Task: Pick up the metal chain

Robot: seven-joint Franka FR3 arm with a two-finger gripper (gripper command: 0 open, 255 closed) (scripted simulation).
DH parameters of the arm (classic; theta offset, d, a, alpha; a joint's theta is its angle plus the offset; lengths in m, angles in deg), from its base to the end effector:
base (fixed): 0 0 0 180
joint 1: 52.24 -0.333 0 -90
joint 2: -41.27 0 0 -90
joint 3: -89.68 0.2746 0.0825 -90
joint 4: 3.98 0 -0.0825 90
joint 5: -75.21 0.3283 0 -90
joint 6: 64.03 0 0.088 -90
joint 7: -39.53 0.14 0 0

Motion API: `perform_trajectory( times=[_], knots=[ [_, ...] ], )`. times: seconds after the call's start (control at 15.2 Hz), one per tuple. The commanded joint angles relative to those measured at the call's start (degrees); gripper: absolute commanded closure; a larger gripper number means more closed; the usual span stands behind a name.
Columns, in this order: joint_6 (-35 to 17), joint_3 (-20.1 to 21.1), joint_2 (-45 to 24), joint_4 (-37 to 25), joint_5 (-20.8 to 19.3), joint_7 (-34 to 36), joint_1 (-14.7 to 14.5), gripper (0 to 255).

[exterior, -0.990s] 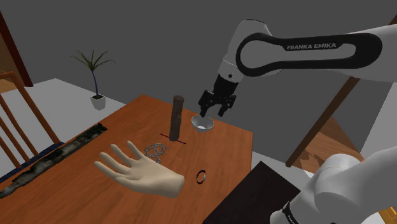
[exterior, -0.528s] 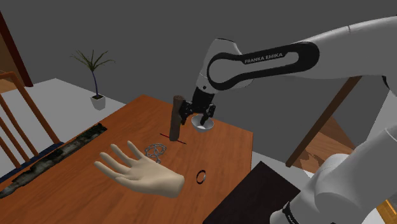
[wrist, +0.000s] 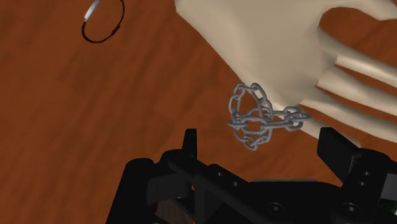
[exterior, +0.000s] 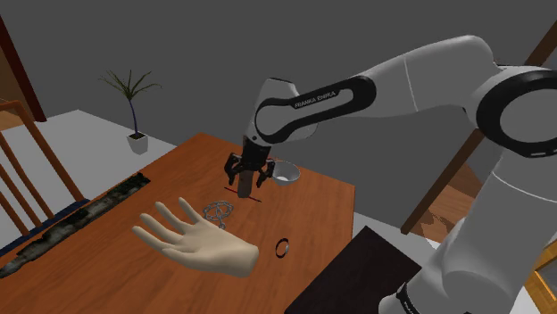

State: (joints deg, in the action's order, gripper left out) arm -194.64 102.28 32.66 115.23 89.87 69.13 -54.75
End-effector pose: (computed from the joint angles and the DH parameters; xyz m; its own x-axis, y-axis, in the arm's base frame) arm 0.5071 0.1488 0.3240 0.9141 -0.3958 -0.0884 -0.4055 -0.8881 -0.2165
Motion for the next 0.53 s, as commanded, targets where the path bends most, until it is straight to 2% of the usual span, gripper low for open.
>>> perform_trajectory(
  times=[0.0,0.46],
  knots=[
    [-1.30,0.01,-4.73,-3.17,-0.23,1.57,-0.44,0],
    [-3.33,-0.63,-20.77,-16.39,-0.80,6.60,-2.64,0]
  ],
)
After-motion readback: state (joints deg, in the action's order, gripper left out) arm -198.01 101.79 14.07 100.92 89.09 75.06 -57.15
